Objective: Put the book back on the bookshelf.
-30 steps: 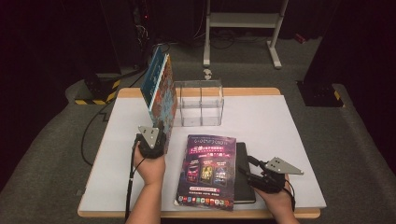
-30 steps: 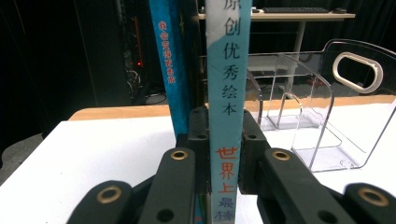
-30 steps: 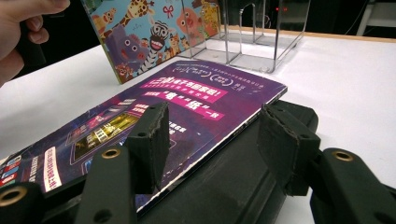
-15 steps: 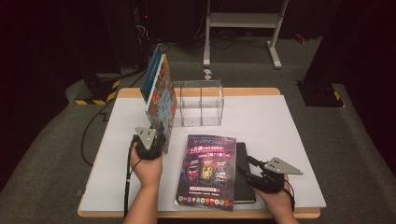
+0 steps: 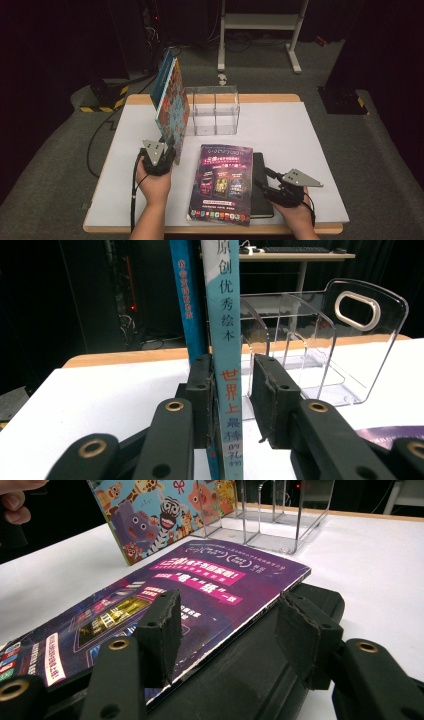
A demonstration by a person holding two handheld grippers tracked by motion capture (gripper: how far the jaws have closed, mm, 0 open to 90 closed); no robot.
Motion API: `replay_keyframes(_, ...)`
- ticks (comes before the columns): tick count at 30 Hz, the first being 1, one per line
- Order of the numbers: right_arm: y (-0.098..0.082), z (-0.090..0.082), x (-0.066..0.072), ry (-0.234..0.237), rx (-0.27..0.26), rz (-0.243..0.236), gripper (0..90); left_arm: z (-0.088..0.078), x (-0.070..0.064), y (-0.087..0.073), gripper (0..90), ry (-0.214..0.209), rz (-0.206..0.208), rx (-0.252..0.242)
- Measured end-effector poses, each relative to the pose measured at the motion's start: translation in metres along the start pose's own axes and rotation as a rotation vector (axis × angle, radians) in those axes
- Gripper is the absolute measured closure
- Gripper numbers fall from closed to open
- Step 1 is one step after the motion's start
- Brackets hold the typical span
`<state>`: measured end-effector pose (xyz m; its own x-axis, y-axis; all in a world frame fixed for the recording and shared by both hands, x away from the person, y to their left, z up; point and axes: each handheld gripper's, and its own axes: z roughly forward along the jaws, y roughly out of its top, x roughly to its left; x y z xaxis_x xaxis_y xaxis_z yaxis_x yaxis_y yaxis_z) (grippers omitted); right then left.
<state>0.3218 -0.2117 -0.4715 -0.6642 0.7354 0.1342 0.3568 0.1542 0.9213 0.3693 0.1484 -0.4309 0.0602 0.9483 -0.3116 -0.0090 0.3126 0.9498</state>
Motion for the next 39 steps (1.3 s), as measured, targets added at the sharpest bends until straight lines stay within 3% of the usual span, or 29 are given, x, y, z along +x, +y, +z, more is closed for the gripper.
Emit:
replay_keyframes(24,-0.001,0.001,0.000,-0.003,0.008,-0.003,43.6,-0.018,0.013,-0.026,70.1,-0.011,0.019,0.056)
replay_keyframes(32,-0.002,0.002,0.001,-0.002,0.013,-0.002,43.6,-0.023,0.020,-0.038,75.6,-0.013,-0.024,0.087)
replay_keyframes(39,-0.002,0.001,0.001,-0.003,0.012,-0.003,43.6,-0.020,0.020,-0.040,80.5,0.000,-0.025,0.086)
